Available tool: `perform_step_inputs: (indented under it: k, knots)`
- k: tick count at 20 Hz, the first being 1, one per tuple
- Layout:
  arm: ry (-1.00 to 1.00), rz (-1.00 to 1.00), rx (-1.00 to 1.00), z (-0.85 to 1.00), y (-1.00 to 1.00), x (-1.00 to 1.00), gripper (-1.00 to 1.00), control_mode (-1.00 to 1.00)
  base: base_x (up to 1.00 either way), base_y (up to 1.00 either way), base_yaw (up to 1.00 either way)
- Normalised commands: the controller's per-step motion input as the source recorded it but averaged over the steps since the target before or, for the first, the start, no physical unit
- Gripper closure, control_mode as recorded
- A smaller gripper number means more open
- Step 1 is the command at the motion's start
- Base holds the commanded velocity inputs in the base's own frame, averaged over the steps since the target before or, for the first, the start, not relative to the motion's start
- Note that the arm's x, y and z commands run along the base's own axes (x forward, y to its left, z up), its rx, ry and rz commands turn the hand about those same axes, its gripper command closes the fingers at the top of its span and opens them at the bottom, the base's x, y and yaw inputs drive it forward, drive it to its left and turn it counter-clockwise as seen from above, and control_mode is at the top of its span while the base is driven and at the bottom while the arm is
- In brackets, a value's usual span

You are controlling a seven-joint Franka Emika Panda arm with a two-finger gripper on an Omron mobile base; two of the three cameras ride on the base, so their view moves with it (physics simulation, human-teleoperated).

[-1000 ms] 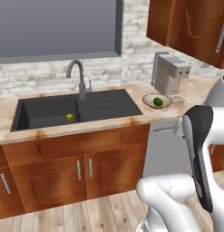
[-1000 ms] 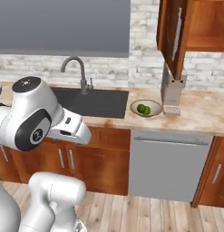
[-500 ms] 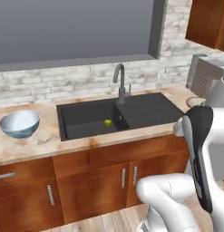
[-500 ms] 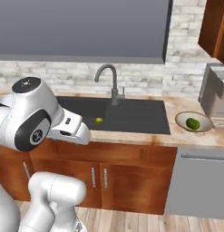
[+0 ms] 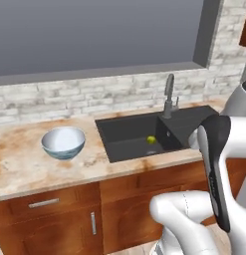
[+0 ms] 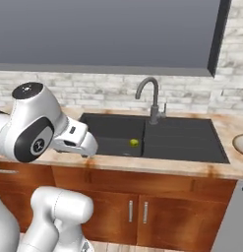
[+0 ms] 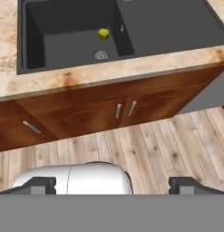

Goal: Pick the limes from the cabinet and place them in one bowl. Pick the pear from the sink and place it in the other bowl.

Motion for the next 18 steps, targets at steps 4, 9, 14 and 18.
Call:
perform_step_inputs:
  k: [4, 9, 14, 18]
  knots:
    - [0.0, 0.0, 0.0, 0.0, 0.0, 0.0, -1.0, 1.0, 0.02, 0.28, 0.13]
    - [0.0, 0.0, 0.0, 0.0, 0.0, 0.0, -1.0, 1.0, 0.35, 0.1, 0.33]
    - [0.0, 0.0, 0.0, 0.0, 0.0, 0.0, -1.0, 1.0, 0.28, 0.05, 0.17]
    - [0.0, 0.0, 0.0, 0.0, 0.0, 0.0, -1.0, 1.0, 0.59, -0.03, -0.02]
